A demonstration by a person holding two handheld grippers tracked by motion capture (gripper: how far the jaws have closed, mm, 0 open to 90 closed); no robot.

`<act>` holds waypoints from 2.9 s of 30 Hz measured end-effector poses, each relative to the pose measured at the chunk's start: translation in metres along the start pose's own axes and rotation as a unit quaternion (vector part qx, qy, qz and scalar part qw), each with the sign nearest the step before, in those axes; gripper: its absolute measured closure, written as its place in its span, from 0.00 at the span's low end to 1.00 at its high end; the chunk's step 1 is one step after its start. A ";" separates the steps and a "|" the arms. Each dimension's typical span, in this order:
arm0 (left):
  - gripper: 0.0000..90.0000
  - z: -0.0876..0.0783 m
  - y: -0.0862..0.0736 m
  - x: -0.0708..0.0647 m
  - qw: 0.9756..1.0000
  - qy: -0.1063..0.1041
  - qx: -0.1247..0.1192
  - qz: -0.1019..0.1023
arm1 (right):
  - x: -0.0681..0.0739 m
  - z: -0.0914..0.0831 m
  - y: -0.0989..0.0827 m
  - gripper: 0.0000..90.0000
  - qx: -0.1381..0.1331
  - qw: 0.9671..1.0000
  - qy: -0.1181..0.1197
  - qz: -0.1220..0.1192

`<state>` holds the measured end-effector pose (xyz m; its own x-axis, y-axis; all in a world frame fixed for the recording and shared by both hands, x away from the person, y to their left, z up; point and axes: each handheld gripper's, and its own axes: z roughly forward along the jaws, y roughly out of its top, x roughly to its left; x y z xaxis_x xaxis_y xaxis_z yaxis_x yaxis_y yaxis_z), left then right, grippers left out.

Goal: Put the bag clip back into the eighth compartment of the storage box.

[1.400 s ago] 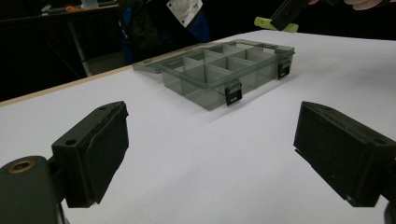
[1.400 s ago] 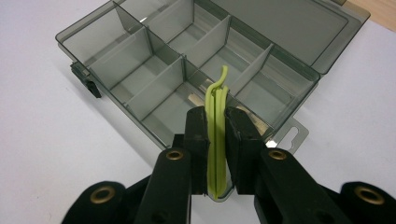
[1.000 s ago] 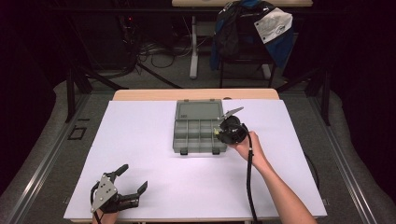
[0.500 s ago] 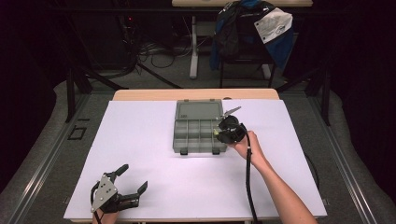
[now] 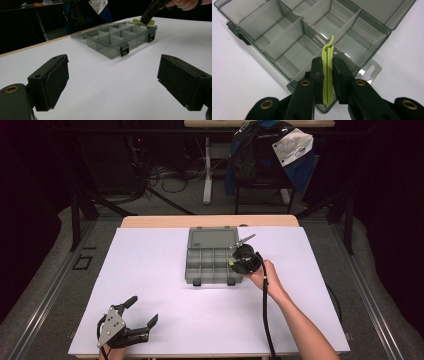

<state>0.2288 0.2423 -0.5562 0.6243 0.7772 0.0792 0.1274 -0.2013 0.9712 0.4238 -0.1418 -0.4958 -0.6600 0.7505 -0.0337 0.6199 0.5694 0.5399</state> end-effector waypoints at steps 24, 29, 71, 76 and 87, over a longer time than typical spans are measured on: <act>0.11 -0.001 0.000 0.000 1.000 -0.001 -0.001 0.000 | -0.001 0.003 -0.001 0.68 0.009 1.000 0.006 0.000; 0.11 -0.001 0.000 0.000 1.000 -0.001 -0.001 0.000 | -0.001 -0.001 -0.007 0.43 -0.027 0.999 0.023 0.003; 0.11 -0.002 0.000 0.000 1.000 0.000 -0.003 -0.005 | 0.025 -0.048 -0.076 0.00 -0.151 0.986 0.061 -0.030; 0.11 -0.003 0.000 -0.001 1.000 0.000 -0.001 -0.003 | 0.027 -0.055 -0.084 0.00 -0.161 0.985 0.053 -0.036; 0.11 -0.003 0.000 -0.001 1.000 0.000 -0.001 -0.003 | 0.031 -0.066 -0.110 0.00 -0.187 0.980 0.047 -0.047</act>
<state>0.2262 0.2435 -0.5556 0.6229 0.7788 0.0734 0.1302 -0.1957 0.9720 0.3071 -0.2028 -0.5009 -0.7539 0.6564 -0.0290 0.3680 0.4584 0.8090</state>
